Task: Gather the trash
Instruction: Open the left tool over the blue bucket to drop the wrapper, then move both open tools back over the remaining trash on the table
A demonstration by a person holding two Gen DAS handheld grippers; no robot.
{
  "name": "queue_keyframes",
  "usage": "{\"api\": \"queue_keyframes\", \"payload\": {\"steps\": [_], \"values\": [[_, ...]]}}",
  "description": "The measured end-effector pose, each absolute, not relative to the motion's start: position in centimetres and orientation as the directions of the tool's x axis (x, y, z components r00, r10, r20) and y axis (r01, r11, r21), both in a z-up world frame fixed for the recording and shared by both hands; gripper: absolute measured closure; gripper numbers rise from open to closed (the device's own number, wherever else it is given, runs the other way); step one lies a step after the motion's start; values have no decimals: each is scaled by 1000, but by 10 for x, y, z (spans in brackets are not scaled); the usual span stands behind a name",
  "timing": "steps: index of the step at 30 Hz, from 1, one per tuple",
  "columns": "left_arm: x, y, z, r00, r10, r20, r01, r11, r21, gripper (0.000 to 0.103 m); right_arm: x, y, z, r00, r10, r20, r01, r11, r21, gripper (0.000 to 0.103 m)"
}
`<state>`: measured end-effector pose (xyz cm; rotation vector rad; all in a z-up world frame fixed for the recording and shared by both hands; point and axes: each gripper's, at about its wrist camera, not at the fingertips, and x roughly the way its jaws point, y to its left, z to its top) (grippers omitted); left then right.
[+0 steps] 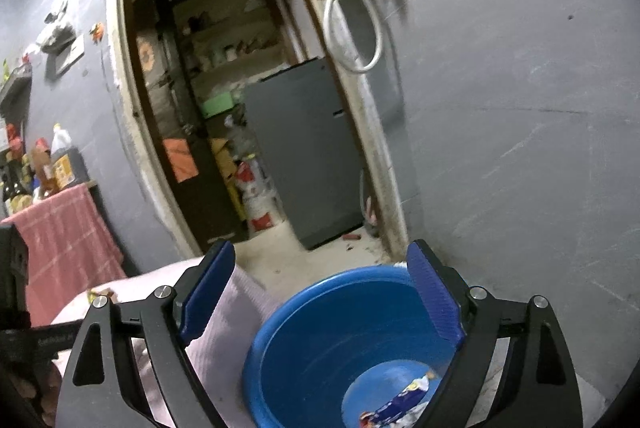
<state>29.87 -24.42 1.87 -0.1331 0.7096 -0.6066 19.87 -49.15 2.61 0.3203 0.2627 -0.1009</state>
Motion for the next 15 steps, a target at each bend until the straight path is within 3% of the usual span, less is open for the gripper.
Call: {"api": "queue_keyframes", "payload": {"steps": [2, 5, 11, 15], "values": [[305, -261, 25, 585, -599, -546, 499, 797, -340, 92, 195, -495, 29, 963, -90, -254, 166, 940, 297, 15], [310, -276, 34, 573, -615, -543, 523, 783, -335, 71, 191, -502, 30, 963, -122, -241, 195, 932, 306, 14], [314, -265, 41, 593, -623, -510, 508, 781, -363, 65, 191, -502, 30, 963, -134, -235, 206, 927, 313, 14], [307, -233, 53, 680, -569, -464, 460, 823, -335, 52, 188, -491, 37, 977, -106, -187, 160, 941, 300, 13]]}}
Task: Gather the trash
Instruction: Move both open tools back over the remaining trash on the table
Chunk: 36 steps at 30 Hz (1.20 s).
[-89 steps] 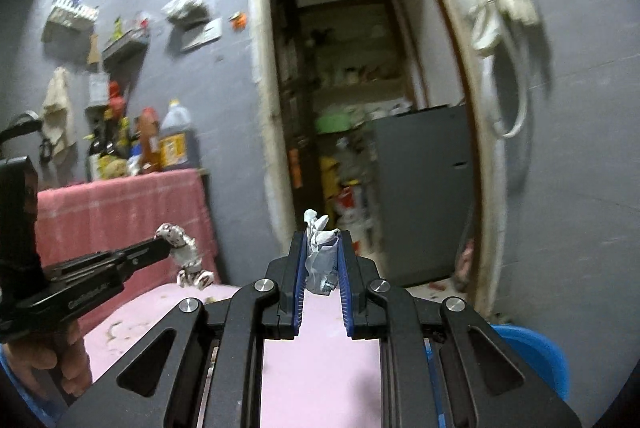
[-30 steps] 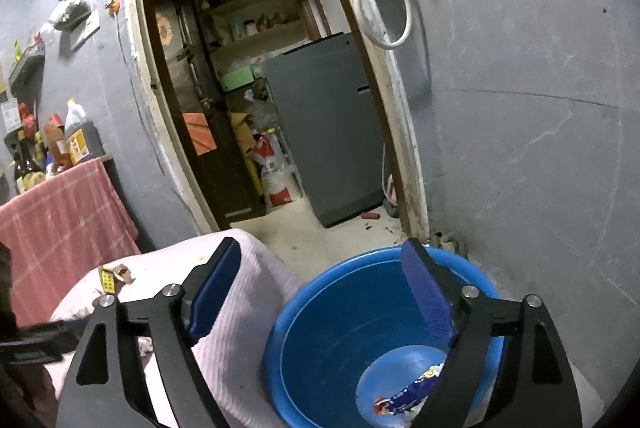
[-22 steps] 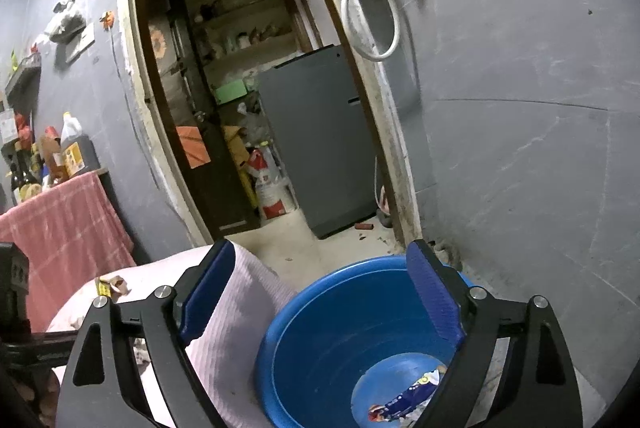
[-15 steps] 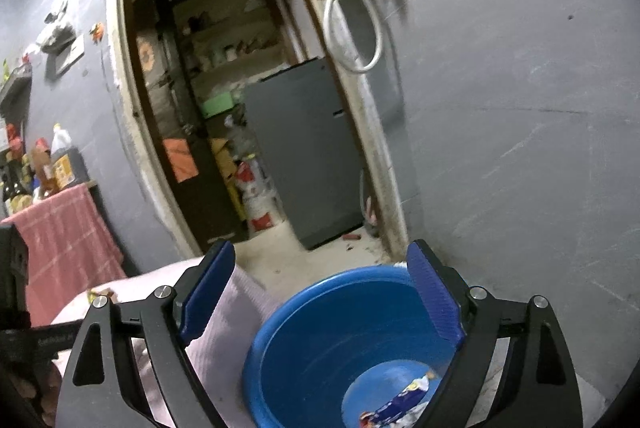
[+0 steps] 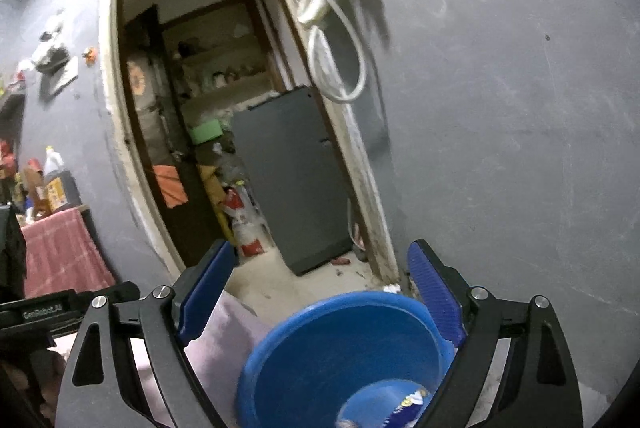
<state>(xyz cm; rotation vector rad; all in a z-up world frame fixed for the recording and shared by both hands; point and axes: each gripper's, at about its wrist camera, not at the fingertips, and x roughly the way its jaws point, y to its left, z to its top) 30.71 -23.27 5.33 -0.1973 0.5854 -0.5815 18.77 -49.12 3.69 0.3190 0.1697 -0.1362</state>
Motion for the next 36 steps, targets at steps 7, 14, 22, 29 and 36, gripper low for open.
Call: {"api": "queue_keyframes", "payload": {"steps": [7, 14, 22, 29, 36], "values": [[270, -165, 85, 838, -426, -342, 351, 900, -260, 18, 179, -446, 64, 997, -14, -70, 31, 969, 245, 1], [222, -92, 107, 935, -271, -230, 235, 956, -174, 5, 177, -379, 92, 992, 128, 4, -126, 975, 181, 0], [193, -38, 107, 971, -150, -188, 125, 982, -142, 3, 176, -310, 105, 964, 265, 29, -266, 959, 102, 0], [186, 6, 85, 968, -85, -237, 51, 988, -148, 3, 182, -250, 92, 923, 383, -40, -382, 924, 28, 0], [203, 31, 52, 940, -43, -339, -7, 990, -142, 3, 200, -217, 62, 893, 409, -189, -422, 906, -33, 0]]}}
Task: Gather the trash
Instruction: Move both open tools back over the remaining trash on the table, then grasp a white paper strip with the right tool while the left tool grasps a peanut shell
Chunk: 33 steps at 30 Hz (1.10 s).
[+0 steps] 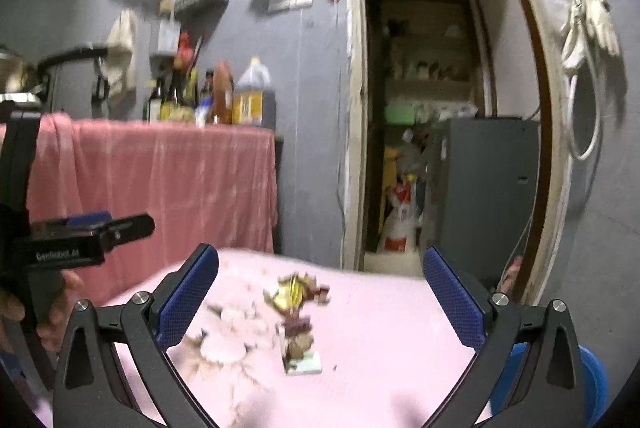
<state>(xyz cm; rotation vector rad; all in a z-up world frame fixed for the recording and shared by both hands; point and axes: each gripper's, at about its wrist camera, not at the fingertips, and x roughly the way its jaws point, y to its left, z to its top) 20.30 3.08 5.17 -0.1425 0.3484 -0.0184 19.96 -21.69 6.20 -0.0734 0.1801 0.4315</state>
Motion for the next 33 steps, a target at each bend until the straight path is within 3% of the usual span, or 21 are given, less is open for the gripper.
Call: {"api": "queue_keyframes", "payload": {"steps": [10, 12, 16, 19, 22, 24, 33], "values": [[239, 41, 17, 861, -39, -508, -38, 989, -141, 3, 249, -205, 10, 753, 397, -525, -453, 891, 23, 1], [245, 41, 12, 845, -42, -533, -36, 990, -136, 3, 255, -205, 4, 728, 397, -559, -458, 888, 33, 12], [252, 40, 7, 830, -48, -556, -30, 991, -131, 3, 266, -202, -5, 674, 416, -610, -482, 874, 62, 25], [259, 39, 3, 816, -46, -577, -30, 992, -121, 3, 272, -197, -11, 639, 430, -638, -506, 859, 71, 50], [266, 35, -1, 799, -51, -599, -21, 993, -114, 3, 273, -193, -13, 619, 439, -651, -528, 847, 69, 83], [269, 31, -3, 793, -61, -606, -8, 994, -111, 3, 272, -191, -14, 609, 452, -651, -545, 835, 69, 94], [275, 10, -6, 765, -132, -630, 72, 990, -120, 3, 268, -214, -16, 619, 417, -666, -510, 858, 65, 98]]}}
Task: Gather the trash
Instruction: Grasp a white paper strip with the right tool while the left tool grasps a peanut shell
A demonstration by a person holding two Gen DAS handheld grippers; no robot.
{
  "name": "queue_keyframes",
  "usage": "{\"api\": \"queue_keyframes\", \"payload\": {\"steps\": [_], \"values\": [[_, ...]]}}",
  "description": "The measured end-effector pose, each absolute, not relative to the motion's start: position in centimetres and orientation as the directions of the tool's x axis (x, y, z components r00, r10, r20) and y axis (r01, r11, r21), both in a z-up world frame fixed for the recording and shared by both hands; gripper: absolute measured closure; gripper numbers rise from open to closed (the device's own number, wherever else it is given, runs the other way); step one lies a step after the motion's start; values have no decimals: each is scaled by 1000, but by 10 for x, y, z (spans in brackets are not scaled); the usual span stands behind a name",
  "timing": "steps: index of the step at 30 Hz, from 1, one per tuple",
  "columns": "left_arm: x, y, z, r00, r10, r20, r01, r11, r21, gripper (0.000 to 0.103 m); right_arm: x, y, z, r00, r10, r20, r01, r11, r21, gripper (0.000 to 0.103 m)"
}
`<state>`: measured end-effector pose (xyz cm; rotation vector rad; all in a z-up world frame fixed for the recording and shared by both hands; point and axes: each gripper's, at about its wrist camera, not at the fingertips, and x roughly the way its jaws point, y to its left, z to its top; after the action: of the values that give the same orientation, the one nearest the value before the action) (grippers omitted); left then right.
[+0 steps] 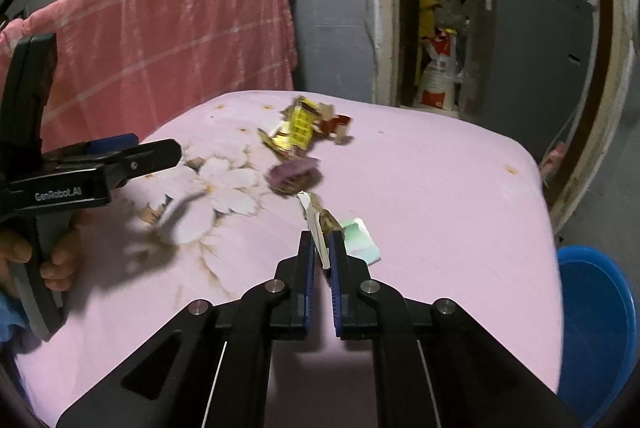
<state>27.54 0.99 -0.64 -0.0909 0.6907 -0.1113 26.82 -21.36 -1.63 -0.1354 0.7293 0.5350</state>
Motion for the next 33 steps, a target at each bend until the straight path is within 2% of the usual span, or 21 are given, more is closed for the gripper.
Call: {"api": "queue_keyframes", "payload": {"steps": [9, 13, 15, 18, 21, 25, 26, 27, 33], "values": [[294, -33, -11, 717, -217, -662, 200, 974, -103, 7, 272, -262, -16, 652, 397, -646, -427, 896, 120, 97], [306, -53, -14, 692, -241, -681, 251, 964, -86, 28, 275, -275, -13, 649, 449, -615, -429, 883, 192, 98], [313, -61, -17, 676, -249, -694, 266, 960, -86, 43, 274, -280, -12, 649, 457, -609, -428, 880, 205, 98], [322, -67, -22, 649, -273, -710, 284, 953, -106, 60, 273, -282, -13, 651, 458, -605, -427, 880, 208, 98], [328, -71, -23, 635, -286, -718, 297, 948, -115, 73, 268, -281, -16, 659, 457, -598, -434, 880, 194, 98], [330, -71, -20, 648, -288, -705, 304, 947, -107, 81, 260, -270, -19, 661, 449, -601, -467, 873, 139, 98], [330, -70, -19, 648, -296, -702, 307, 945, -115, 86, 258, -267, -21, 658, 451, -603, -477, 869, 130, 98], [331, -69, -20, 644, -304, -702, 309, 943, -125, 98, 258, -266, -22, 656, 454, -603, -482, 867, 128, 98], [333, -64, -20, 647, -309, -697, 304, 943, -136, 99, 258, -267, -21, 647, 482, -591, -493, 855, 158, 98]]}}
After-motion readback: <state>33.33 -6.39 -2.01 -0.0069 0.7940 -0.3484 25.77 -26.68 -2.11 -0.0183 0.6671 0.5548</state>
